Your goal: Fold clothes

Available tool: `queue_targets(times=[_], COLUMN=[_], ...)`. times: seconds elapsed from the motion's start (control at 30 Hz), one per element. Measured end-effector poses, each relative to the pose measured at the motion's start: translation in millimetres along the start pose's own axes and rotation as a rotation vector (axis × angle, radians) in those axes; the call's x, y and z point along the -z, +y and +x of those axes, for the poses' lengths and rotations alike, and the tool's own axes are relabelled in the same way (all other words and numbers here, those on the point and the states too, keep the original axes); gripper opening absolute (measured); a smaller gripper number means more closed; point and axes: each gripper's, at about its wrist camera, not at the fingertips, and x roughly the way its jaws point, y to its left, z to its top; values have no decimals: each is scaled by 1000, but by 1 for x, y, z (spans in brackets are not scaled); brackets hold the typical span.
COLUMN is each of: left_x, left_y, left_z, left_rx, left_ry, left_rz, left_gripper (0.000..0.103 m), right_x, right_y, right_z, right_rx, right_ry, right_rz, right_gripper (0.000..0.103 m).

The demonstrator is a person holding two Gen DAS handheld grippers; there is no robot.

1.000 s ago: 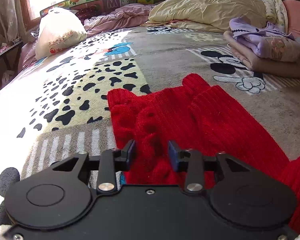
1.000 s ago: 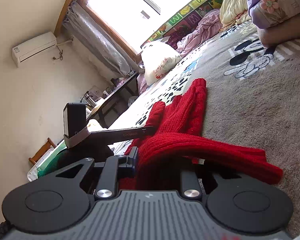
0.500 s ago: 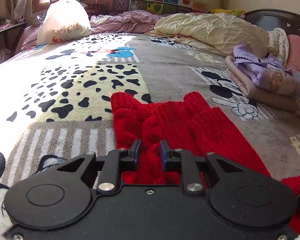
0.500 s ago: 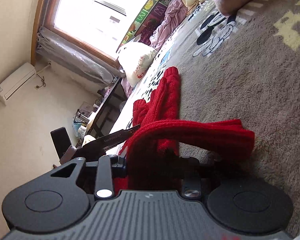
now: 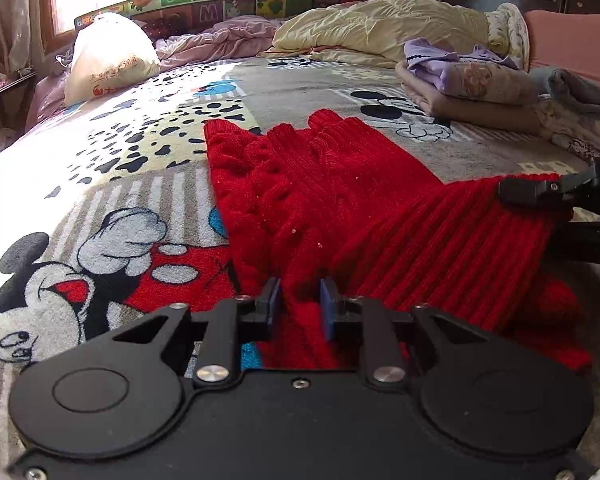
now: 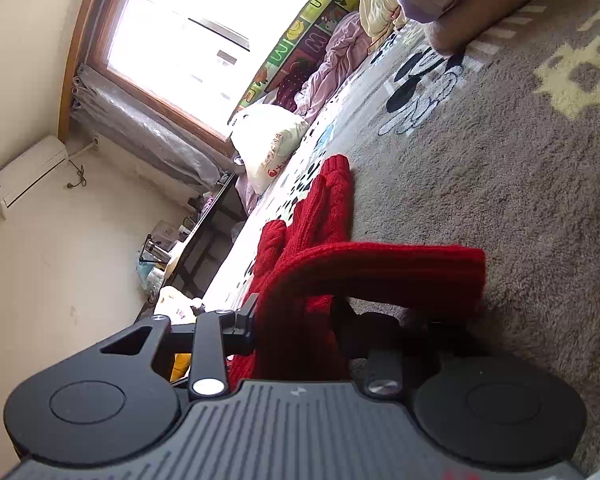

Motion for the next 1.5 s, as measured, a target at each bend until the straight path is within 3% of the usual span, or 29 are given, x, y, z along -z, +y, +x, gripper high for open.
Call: queue_targets(times=[0.07,0.13,0.2,0.23,0.33,0.43,0.57,0.63,0.67,0.73,0.8,1.0,1.27,1.5], left_x=[-3,4,19,27,45,50,53,54,53,52,49,44,45,48], left_y=[-7,-15,-23,-27,-34,-28,-23,-22,-21,-20,-15,12,42,68], left_z=[-26,-36,-40,-42,-43,-45,-43,-41,-41,-40,-41,-44,-36,-24], left_rx=[52,111,135,144,126,122,129,138,146,163,194,307,420,509], left_ry=[-86,-84,-62,-49,-39,-61,-85,-89,-90,-90,-88,-82,-44,32], left_rz=[19,50,130,176,319,370,410,410,403,396,353,203,-56,-315], left_gripper=[25,32,52,53,53,50,32,27,26,23,21,18,18,18], right_x=[0,-1,-3,-4,-7,-6,-7,-7,-6,-6,-8,-27,-52,-42], right_y=[0,-2,-4,-4,-9,-26,-28,-21,-17,0,19,94,137,162], right_z=[-5,-12,-20,-22,-29,-32,-27,-24,-24,-25,-25,4,86,151], right_rx=[3,6,9,18,62,74,92,114,125,140,160,254,320,384], right_ry=[-19,-49,-84,-96,-134,-169,-191,-208,-219,-261,-296,-311,-198,-98], right_rz=[7,26,44,43,47,157,192,184,177,145,92,-178,-322,-434], right_gripper=[42,43,43,43,43,41,42,37,24,20,13,13,11,11])
